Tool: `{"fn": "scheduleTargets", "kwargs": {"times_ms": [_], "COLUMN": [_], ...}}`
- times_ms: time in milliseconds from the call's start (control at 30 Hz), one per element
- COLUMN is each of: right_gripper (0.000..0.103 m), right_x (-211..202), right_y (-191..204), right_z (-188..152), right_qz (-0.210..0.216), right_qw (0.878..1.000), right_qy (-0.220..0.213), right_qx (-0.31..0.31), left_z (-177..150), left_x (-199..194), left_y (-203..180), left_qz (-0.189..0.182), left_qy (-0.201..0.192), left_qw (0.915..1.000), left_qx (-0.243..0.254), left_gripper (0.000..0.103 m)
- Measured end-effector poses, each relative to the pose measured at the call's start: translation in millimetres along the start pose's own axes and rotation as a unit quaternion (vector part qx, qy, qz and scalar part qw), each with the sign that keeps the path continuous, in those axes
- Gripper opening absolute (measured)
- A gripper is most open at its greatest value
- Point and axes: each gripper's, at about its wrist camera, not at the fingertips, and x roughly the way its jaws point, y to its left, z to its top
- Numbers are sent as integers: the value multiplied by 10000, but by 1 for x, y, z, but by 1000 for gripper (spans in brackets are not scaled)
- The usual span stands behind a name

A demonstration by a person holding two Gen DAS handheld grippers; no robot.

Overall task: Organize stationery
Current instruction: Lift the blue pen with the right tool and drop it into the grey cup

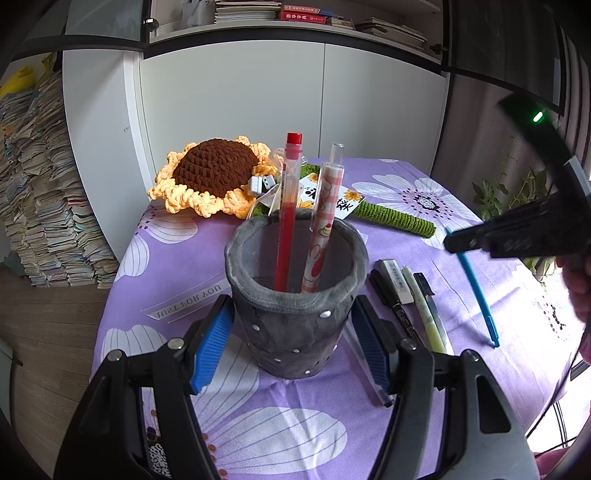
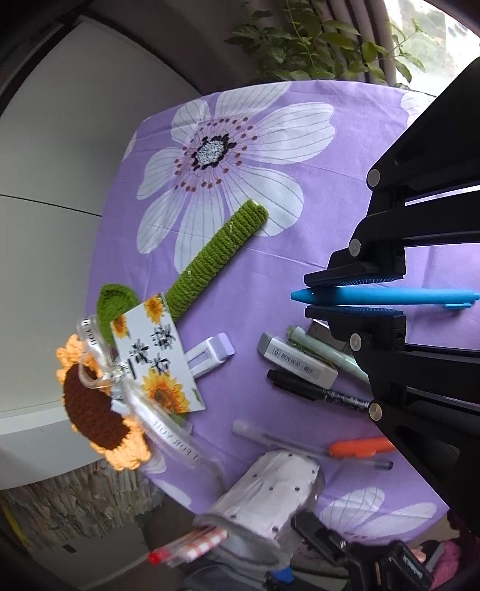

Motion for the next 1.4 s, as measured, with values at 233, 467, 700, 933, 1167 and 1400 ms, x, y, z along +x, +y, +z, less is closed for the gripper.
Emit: {"fn": "scheduleTargets", "kwargs": {"times_ms": [233,467,700,933,1167,1400], "right_gripper": [11,11,11,11,11,11], "right_x": [-87,-156,-168,-135,-100,-74], "right_y": [16,44,73,100,111,118], "right_z": [0,15,33,37,35,26], "right_qz": [825,1397,1685,1469,1433,1483], "right_qw": [9914,9686,9576,9619,9693,9740], "right_qy": [-1011,-2044,-2278,-2096,-1672,-1279], "right_qx": [-4,-211,-531,-966,-1095,-1140], "left_z": [-1,-2,-5,-5,-9,-12], "left_x": [0,0,-2,-3,-8,-11], "left_y": [2,-1,-2,-2,2,3], "left_qz": [-15,10,11,72,232,223], "left_qy": [-50,-85,-92,-108,-121,-122], "left_qw": [10000,10000,9999,9998,9994,9994], "left_qx": [-71,-10,53,140,235,252], "left_gripper": [65,64,64,64,64,65]}}
